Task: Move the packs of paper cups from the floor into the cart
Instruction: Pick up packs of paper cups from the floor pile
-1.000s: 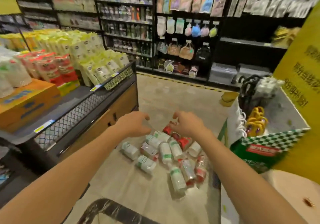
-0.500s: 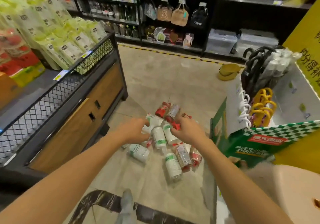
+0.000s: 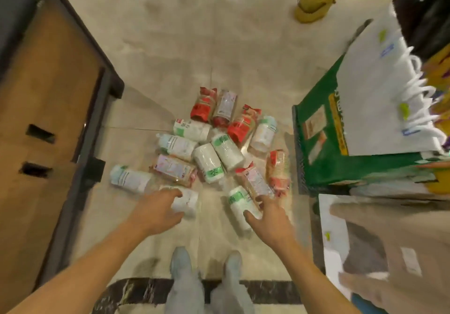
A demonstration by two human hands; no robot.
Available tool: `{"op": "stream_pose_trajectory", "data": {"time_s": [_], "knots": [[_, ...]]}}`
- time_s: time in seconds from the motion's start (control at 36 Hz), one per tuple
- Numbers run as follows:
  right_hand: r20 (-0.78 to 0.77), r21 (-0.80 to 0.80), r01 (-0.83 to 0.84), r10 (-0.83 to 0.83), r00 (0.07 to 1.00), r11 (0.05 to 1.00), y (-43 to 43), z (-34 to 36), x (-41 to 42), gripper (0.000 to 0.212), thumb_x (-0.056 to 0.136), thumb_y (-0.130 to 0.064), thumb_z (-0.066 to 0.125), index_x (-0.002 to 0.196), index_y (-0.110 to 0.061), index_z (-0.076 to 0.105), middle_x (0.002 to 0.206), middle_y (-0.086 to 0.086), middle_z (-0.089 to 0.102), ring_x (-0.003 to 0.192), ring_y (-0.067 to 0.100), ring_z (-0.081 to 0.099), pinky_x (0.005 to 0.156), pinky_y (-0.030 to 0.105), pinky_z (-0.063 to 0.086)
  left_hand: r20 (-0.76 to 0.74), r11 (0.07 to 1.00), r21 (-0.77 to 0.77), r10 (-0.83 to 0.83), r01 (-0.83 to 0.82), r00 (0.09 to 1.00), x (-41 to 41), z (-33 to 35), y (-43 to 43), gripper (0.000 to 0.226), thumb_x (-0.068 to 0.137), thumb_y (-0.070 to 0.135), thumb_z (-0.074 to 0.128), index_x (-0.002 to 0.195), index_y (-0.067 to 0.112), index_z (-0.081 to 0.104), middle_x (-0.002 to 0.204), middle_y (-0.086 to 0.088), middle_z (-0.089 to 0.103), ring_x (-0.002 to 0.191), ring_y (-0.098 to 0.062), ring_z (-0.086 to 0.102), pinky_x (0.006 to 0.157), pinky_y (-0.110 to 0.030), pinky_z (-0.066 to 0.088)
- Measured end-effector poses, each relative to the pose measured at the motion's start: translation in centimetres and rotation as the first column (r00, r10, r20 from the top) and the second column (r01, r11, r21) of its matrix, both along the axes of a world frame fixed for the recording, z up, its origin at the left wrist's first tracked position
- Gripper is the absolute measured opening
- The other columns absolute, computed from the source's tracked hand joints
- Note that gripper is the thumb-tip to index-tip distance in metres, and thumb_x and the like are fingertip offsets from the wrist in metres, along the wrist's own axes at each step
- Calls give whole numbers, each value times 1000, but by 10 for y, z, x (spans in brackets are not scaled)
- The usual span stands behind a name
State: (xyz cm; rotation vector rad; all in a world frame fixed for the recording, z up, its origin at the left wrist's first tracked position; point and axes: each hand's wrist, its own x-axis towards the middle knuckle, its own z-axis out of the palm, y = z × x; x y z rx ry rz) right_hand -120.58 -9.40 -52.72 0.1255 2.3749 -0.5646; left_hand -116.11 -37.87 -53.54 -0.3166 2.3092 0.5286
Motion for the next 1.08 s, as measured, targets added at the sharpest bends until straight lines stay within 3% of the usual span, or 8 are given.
{"op": "stream_pose_trajectory", "data": {"time_s": [0.11,0.22,0.36,0.5,0.61,0.69,0.78,1.08], "knots": [[52,26,20,-21,998,999,-2,-103,-8,65,98,-55,66,149,-18,52,145,6,63,131,27,62,101,41,52,106,921,46,381,-387,918,-6,-101,-6,48,86,41,71,127,20,57,123,-5,62,111,-23,59,88,-30,45],[87,59,54,-59,994,997,-2,-208,-14,67,95,-52,71,150,-18,51,146,8,60,135,29,59,104,42,50,210,616,85,758,-784,618,1,-218,-14,60,70,53,77,116,18,63,116,-5,68,105,-26,65,97,-43,53],[96,95,80,-89,991,992,-3,-325,-24,72,94,-49,73,152,-16,49,150,9,56,138,32,54,106,43,48,275,321,62,905,-945,325,-7,-327,-8,44,92,37,69,127,11,60,116,-12,63,101,-32,59,92,-43,52],[42,108,72,-77,996,991,-11,-417,-34,96,86,-66,71,158,-10,42,155,13,49,144,32,44,113,45,42,266,-100,42,960,-994,-85,-18,-437,-22,101,61,77,76,142,26,46,129,-4,60,110,-31,59,88,-47,45],[-47,200,66,-58,997,978,-19,-472,-39,117,78,-74,74,164,-11,27,166,11,36,155,32,30,125,50,26,212,-10,-83,977,-996,-28,-16,-530,-50,117,22,99,66,128,60,35,138,-13,53,113,-46,58,92,-65,46],[-183,266,149,-102,978,952,-16,-501,-40,117,73,-71,81,161,-10,34,162,13,43,152,34,37,124,52,25,54,-48,-102,997,-994,-54,-24,-517,-23,117,67,56,86,154,44,8,146,-21,36,123,-42,50,95,-46,48],[-230,299,176,-109,967,938,-10,-512,-47,108,70,-73,83,152,-14,43,149,11,56,141,36,49,115,53,34,-110,-254,12,961,-967,-254,-13,-520,-13,117,65,71,78,151,15,20,147,-16,41,130,-34,47,104,-44,43],[-126,9,301,-297,946,954,2,-416,-42,93,64,-83,75,137,-28,55,121,-4,76,112,24,73,95,50,60,-113,61,196,993,-979,40,38,-407,-8,80,67,52,88,128,23,44,112,-7,65,96,-34,68,86,-50,58]]}}
